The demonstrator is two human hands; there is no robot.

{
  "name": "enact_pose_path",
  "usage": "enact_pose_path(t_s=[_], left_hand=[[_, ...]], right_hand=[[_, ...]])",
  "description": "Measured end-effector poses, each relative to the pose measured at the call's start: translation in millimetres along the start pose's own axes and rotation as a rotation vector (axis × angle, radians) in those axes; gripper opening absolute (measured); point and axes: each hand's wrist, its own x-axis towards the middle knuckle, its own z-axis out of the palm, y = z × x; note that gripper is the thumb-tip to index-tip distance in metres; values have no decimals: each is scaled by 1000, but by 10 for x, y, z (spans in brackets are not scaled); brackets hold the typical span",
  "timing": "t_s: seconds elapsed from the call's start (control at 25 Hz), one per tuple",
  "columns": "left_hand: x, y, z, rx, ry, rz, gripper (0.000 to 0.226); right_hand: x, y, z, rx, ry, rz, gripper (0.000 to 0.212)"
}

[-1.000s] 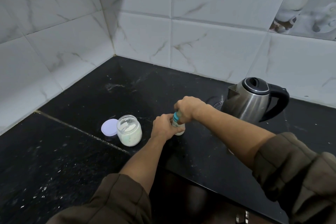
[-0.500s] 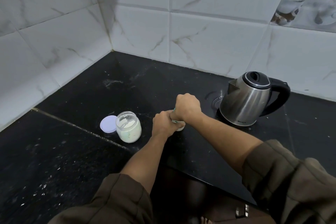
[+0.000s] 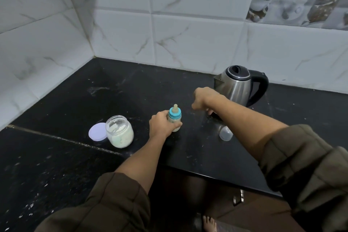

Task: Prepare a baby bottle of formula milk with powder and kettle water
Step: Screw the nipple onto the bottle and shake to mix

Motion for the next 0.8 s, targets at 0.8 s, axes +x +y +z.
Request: enact_pose_path(t_s=[0.8], left_hand=[[-35, -110, 74, -28, -5, 29, 57]], right_hand=[[-259, 655, 723, -40, 22, 238, 33]])
